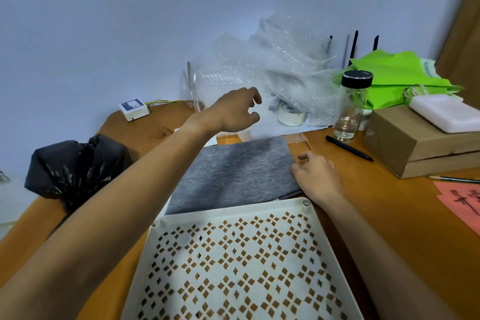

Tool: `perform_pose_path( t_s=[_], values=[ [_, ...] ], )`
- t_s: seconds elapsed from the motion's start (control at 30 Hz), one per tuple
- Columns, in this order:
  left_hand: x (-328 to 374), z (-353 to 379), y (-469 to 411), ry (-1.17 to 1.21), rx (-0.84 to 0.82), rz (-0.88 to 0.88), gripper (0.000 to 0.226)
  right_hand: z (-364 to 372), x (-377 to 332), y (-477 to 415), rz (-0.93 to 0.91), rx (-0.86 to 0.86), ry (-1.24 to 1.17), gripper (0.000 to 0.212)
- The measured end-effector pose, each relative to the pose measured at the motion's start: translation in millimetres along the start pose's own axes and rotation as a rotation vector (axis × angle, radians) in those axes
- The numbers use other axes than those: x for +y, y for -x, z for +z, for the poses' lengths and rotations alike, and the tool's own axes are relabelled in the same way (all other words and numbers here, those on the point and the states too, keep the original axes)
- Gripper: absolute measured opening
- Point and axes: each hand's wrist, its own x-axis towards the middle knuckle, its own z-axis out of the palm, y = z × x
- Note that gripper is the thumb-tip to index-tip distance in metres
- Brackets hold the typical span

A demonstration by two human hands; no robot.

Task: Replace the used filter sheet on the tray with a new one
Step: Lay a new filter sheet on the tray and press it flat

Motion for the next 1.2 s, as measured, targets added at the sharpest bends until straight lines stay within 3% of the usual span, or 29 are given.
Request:
perform_pose_path(
  t_s=[0.1, 0.27, 0.47, 0.6, 0.7, 0.83, 1.03, 1.2],
  values=[
    [-8, -7, 27, 0.079, -0.015, -0.057, 0.034, 5, 6, -6, -0.017, -0.083, -0.058, 0.036],
    [-42, -5, 82, 0.119, -0.029, -0.253, 0.035, 8, 14, -6, -0.039, -0.085, 0.119, 0.043],
    [-82, 13, 174, -0.017, -0.234, -0.705, 0.047, 6, 12, -3, -0.04, -0.135, 0.154, 0.055],
    [-88, 28, 208, 0.112, -0.32, -0.787, 0.045, 0, -6, 1, -0.083, -0.143, 0.272, 0.049],
    [-91, 36, 218, 0.187, -0.276, -0.831, 0.043, 0, -37, 6, -0.271, -0.111, 0.409, 0.044],
    [-89, 40, 215, 0.24, -0.233, -0.909, 0.044, 16, -85, 3, -0.433, -0.329, 0.388, 0.038],
    [-81, 47, 213, 0.347, -0.021, -1.022, 0.049, 64, -134, -26, -0.522, -0.439, 0.389, 0.024],
    [-84, 51, 216, 0.25, 0.048, -1.071, 0.038, 108, -161, -59, -0.525, -0.461, 0.439, 0.042]
  ],
)
